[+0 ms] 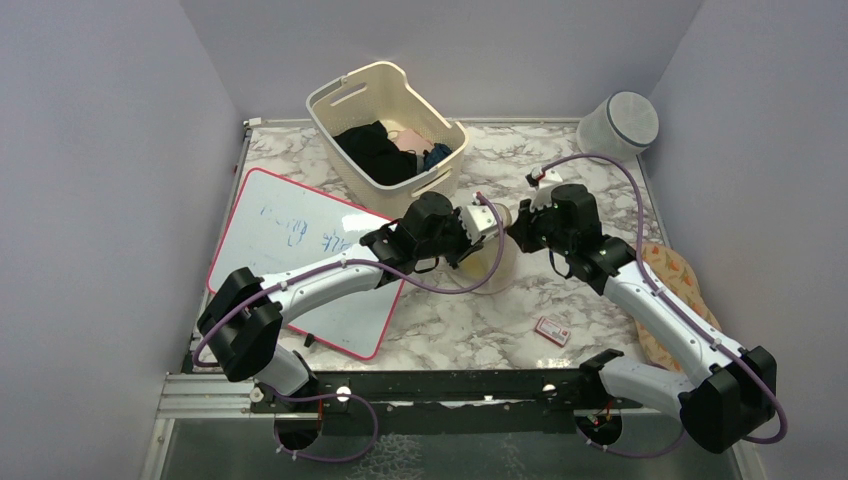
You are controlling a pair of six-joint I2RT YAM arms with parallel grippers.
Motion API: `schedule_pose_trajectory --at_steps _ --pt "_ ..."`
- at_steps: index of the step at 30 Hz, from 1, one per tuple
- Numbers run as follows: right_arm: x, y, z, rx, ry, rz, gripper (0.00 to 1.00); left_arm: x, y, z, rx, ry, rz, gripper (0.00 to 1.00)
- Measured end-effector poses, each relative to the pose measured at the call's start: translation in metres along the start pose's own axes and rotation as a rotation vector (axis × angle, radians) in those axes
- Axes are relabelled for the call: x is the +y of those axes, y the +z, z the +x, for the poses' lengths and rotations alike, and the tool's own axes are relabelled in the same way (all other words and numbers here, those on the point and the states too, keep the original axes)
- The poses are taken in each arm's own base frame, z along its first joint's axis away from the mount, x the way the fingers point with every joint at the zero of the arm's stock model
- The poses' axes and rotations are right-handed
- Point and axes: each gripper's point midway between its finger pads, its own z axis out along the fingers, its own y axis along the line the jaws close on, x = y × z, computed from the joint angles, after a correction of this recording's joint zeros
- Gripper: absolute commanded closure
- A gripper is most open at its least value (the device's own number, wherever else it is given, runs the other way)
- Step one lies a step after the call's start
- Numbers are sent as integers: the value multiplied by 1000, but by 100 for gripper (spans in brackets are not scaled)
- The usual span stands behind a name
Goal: Unzip the laundry bag and remove the bra
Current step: Unzip the laundry bag at the center of the board.
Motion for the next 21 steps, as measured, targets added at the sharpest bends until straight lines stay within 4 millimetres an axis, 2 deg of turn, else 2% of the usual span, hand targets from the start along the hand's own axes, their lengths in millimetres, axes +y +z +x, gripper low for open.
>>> schedule_pose_trajectory --at_steps 4,8,10,16,21 --pt "9 -2 0 2 -9 -55 99 -1 -1 3 18 1 4 86" --pt "27 -10 -7 -27 -15 -154 99 -1 -2 3 35 -3 11 60" --pt "35 -13 -9 -33 -17 -200 99 -3 -2 2 33 -5 19 53" --pt "49 -15 -4 -8 -9 -282 99 -7 -2 -2 18 -16 42 49" --pt "52 -16 -3 -2 -11 -299 99 -8 -2 -3 14 -22 41 60"
